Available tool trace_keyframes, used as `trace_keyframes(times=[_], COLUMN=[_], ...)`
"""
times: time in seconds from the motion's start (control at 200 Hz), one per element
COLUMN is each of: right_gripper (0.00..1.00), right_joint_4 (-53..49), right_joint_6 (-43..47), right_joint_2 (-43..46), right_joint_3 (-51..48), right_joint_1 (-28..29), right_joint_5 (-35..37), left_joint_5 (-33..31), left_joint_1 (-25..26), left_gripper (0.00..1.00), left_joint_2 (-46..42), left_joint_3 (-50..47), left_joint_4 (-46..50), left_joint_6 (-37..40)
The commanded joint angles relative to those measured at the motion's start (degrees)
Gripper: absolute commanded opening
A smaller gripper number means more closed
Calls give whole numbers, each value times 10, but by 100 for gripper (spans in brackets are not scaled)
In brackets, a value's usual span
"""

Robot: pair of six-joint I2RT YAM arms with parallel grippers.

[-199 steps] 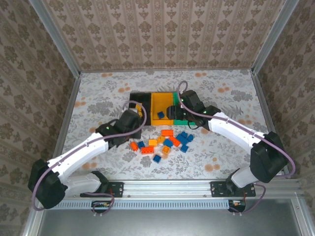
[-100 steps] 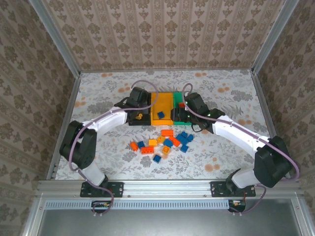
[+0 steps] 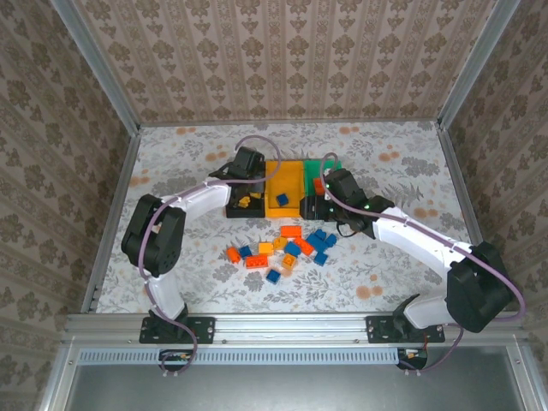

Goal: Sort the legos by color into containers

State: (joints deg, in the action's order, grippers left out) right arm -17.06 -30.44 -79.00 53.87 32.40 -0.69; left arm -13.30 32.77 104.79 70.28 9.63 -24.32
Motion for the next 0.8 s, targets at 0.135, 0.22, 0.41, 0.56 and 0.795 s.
trace_keyframes(times=[0.135, 0.22, 0.41, 0.56, 0.795], right_gripper=[76, 76, 74, 71, 63], right_joint_4=[-33, -43, -70, -65, -28], right_joint_6=[12, 22, 0, -26, 9], right_joint_2=[14, 10, 7, -2, -55], right_joint_3=[-17, -21, -46, -65, -43], right_joint_1=[20, 33, 41, 37, 27], right_joint_5=[-34, -37, 43, 89, 91], left_joint_5=[32, 34, 26, -17, -34], left_joint_1=[22, 37, 91, 139, 144], left_gripper=[74, 86, 100, 100, 100], left_joint_2=[-101, -156, -275, -354, -435], left_joint_3=[-34, -62, -140, -207, -291], left_joint_4=[-7, -9, 0, 8, 23], left_joint_6=[-19, -20, -28, -34, -64])
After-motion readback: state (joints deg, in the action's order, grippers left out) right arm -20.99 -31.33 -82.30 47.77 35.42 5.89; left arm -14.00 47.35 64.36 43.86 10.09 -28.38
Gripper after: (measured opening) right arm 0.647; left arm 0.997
